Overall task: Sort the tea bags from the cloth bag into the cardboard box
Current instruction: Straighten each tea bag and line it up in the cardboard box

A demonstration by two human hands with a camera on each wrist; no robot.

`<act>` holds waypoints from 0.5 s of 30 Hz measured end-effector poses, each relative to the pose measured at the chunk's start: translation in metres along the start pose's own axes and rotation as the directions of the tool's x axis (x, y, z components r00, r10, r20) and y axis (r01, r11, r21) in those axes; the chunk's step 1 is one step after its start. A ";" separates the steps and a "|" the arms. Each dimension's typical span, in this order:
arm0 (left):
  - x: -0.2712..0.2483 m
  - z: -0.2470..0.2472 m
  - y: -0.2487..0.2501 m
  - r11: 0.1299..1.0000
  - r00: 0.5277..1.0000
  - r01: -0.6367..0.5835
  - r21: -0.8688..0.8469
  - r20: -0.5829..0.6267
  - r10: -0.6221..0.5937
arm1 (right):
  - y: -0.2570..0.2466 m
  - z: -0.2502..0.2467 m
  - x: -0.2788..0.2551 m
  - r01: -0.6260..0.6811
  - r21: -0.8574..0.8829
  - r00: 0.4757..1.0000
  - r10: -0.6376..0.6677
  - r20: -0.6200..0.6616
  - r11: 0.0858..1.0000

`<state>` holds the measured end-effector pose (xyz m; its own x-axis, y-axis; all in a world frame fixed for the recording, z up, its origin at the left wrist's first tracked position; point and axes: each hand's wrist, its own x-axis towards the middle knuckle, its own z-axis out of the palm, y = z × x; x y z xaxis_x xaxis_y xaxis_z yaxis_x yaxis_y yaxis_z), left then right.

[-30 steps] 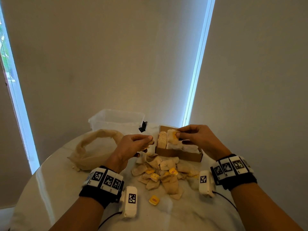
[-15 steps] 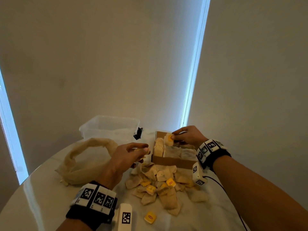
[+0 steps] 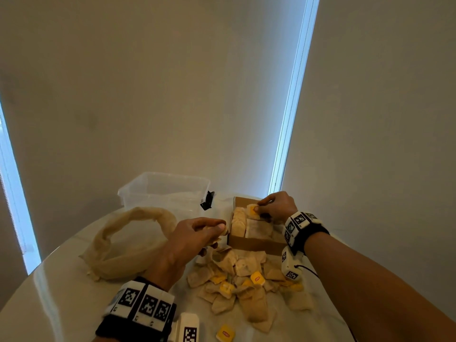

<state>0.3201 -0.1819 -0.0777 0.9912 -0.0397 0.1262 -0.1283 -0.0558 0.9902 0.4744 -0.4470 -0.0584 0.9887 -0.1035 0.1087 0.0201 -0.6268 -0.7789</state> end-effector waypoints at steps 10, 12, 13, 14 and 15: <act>-0.005 0.000 0.005 1.000 1.000 0.003 0.008 -0.001 -0.003 | -0.010 -0.002 -0.004 -0.015 -0.128 1.000 0.016 0.005 0.992; -0.005 0.000 0.005 1.000 1.000 0.000 0.008 -0.005 0.001 | -0.009 -0.004 -0.004 -0.005 -0.157 1.000 0.003 -0.008 0.988; -0.005 0.000 0.006 1.000 1.000 0.001 0.008 -0.007 -0.001 | -0.009 -0.005 -0.004 0.000 -0.167 1.000 -0.002 -0.014 0.986; -0.005 0.001 0.006 1.000 1.000 0.004 0.005 -0.008 -0.004 | -0.010 -0.006 -0.005 0.010 -0.184 1.000 -0.013 -0.014 0.983; -0.005 0.001 0.006 1.000 1.000 0.006 0.000 -0.010 -0.006 | -0.011 -0.007 -0.006 0.015 -0.199 1.000 -0.018 -0.012 0.980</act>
<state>0.3145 -0.1828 -0.0729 0.9922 -0.0297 0.1212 -0.1227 -0.0561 0.9909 0.4673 -0.4447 -0.0461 0.9862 -0.1017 0.1305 0.0053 -0.7692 -0.6390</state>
